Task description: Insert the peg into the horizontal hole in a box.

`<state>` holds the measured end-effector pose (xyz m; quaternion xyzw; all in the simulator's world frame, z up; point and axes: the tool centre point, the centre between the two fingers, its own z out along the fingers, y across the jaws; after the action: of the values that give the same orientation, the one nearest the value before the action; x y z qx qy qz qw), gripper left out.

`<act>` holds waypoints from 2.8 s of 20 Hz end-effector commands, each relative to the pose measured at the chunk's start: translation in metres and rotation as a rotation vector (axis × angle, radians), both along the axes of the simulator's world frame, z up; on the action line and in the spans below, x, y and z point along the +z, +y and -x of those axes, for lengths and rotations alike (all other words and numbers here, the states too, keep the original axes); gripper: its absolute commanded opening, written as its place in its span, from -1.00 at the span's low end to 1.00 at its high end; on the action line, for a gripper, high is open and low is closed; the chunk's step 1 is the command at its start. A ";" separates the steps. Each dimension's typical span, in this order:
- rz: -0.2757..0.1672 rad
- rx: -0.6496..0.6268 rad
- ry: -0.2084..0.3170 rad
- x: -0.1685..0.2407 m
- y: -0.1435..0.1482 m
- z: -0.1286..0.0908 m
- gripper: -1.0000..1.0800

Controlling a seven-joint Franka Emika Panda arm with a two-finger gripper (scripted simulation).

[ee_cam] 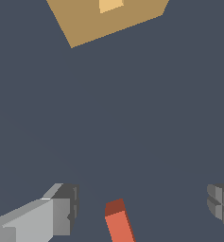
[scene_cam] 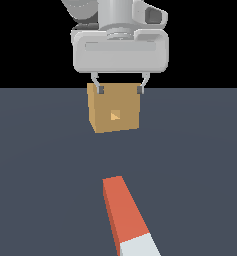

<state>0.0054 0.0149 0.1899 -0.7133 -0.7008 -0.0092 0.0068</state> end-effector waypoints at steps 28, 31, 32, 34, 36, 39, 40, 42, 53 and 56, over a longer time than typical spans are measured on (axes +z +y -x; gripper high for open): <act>0.014 0.189 0.001 -0.075 -0.162 -0.002 0.92; 0.016 0.221 0.001 -0.087 -0.189 -0.007 0.92; 0.017 0.231 0.000 -0.091 -0.197 -0.008 0.92; 0.018 0.249 0.000 -0.098 -0.212 -0.012 0.92; 0.019 0.265 0.000 -0.104 -0.226 -0.015 0.92; 0.021 0.284 0.000 -0.112 -0.242 -0.019 0.92; 0.021 0.290 0.000 -0.113 -0.246 -0.021 0.92; 0.022 0.299 0.000 -0.117 -0.254 -0.023 0.92; 0.023 0.313 0.000 -0.122 -0.265 -0.029 0.92; 0.023 0.313 0.000 -0.122 -0.265 -0.028 0.92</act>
<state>0.0339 -0.2503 0.0679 -0.5954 -0.8034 0.0000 0.0000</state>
